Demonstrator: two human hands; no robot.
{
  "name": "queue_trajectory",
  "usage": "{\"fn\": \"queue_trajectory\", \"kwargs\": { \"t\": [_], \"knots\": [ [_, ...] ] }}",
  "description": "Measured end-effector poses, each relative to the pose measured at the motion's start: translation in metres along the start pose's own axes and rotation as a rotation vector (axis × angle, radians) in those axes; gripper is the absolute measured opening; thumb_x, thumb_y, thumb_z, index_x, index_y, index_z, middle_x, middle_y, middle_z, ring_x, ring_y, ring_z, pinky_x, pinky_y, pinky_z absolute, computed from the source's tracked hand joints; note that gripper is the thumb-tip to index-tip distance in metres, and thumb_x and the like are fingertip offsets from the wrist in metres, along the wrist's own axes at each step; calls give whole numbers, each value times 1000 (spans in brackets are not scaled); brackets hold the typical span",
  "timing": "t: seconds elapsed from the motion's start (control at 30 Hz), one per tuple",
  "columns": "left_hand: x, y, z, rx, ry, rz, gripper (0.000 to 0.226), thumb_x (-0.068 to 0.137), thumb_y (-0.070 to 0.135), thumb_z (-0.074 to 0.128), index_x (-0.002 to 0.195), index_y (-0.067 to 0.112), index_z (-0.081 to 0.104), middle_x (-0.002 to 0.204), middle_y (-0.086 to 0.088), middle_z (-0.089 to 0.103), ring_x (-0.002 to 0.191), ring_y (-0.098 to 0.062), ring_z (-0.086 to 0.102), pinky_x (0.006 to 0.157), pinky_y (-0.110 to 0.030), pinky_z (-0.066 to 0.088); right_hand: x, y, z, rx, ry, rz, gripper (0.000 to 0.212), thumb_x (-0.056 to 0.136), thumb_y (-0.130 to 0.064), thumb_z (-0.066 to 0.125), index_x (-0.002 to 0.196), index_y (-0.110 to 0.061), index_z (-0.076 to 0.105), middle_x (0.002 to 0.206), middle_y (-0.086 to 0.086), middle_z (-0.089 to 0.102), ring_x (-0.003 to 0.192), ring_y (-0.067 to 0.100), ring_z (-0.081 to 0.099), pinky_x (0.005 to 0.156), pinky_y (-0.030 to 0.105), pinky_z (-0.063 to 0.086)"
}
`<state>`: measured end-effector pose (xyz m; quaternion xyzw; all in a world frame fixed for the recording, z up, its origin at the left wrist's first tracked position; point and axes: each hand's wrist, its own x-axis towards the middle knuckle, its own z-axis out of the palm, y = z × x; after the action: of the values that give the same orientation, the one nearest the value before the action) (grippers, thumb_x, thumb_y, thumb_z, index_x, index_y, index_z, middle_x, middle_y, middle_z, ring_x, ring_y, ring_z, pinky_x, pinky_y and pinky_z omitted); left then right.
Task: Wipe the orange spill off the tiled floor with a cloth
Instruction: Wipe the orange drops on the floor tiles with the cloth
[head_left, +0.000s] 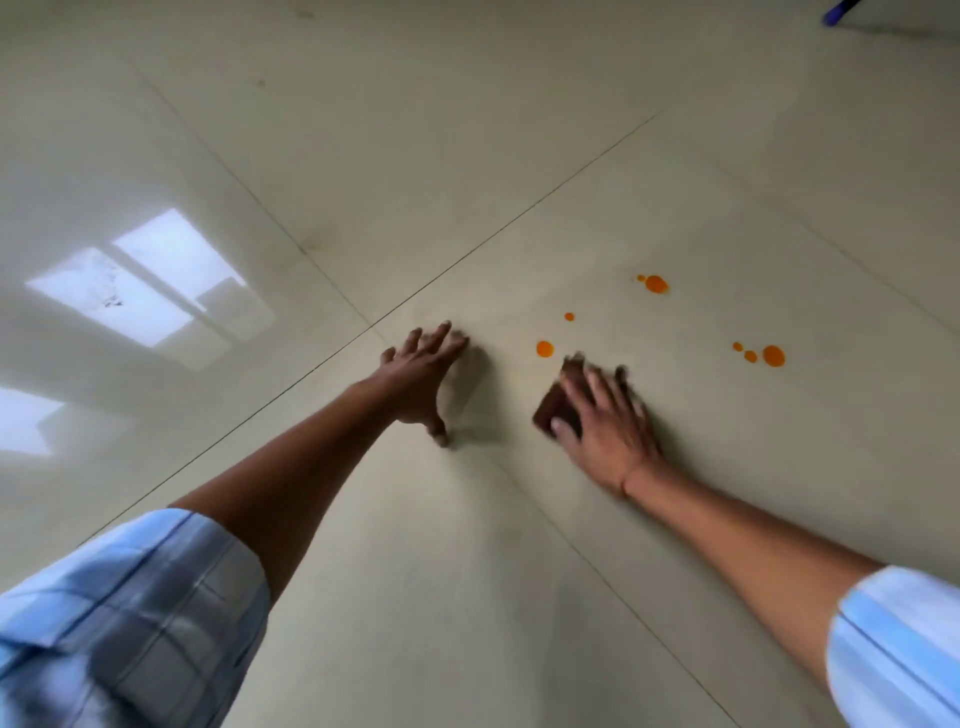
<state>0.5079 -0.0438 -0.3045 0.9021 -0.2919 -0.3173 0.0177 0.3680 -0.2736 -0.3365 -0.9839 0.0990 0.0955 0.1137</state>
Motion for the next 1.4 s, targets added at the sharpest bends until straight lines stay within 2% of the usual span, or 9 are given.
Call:
{"fn": "queue_trajectory", "kwargs": {
  "t": [0.1,0.27,0.43,0.63,0.8,1.0,1.17,1.3,1.4],
  "knots": [
    [21,27,0,39,-36,-16,152,40,54,90,152,28,-9,160,-1,-20,146,-39,-13,110,-61,17,50,-34,-2,31,-21,131,65,90,-49,41,148,-27,24,159,8,14,144,29,12,114,48,12],
    [22,24,1,57,-25,-8,153,36,58,89,152,30,-8,161,0,-18,146,-38,-11,111,-60,21,-39,-9,10,12,-41,-141,67,83,-55,34,146,-30,30,157,3,23,143,25,20,113,47,22],
    [23,25,0,75,-15,4,153,35,61,88,153,30,-5,161,2,-15,146,-37,-7,109,-56,27,68,-2,-11,-2,0,129,66,85,-52,38,146,-28,28,158,8,18,143,29,15,113,49,14],
    [26,19,4,60,5,13,153,36,59,89,153,31,-5,161,4,-15,147,-36,-6,111,-57,26,-8,-1,9,-11,-38,-319,69,80,-53,37,144,-28,34,153,9,31,140,29,28,110,52,27],
    [28,24,1,88,-1,-2,154,35,60,88,152,30,-6,161,4,-16,146,-36,-6,110,-54,28,105,6,-22,-12,-7,138,66,88,-50,39,148,-25,25,158,9,15,143,31,13,114,51,13],
    [20,25,4,-13,39,-60,159,35,56,91,153,20,-9,161,7,-13,149,-26,-6,118,-44,21,4,-12,14,-13,-79,-446,71,80,-53,35,146,-28,30,157,8,24,143,28,19,113,50,14],
    [17,30,4,-13,72,-133,156,30,54,92,153,22,2,162,3,-7,149,-23,2,114,-44,28,106,-39,-14,-13,-42,-23,67,86,-50,37,148,-27,24,158,7,16,144,28,10,114,49,8],
    [9,31,7,-63,61,-209,155,32,50,93,153,22,0,162,6,-10,149,-23,-1,107,-50,36,50,-36,12,-76,-77,-478,71,83,-51,36,149,-26,24,157,8,21,143,27,16,114,48,12],
    [7,37,1,-38,-8,-229,155,39,50,92,153,19,-8,161,5,-17,149,-25,-5,102,-53,41,59,17,-1,-46,2,-307,70,81,-55,33,145,-26,35,153,10,30,141,29,24,112,51,20]
  ]
}}
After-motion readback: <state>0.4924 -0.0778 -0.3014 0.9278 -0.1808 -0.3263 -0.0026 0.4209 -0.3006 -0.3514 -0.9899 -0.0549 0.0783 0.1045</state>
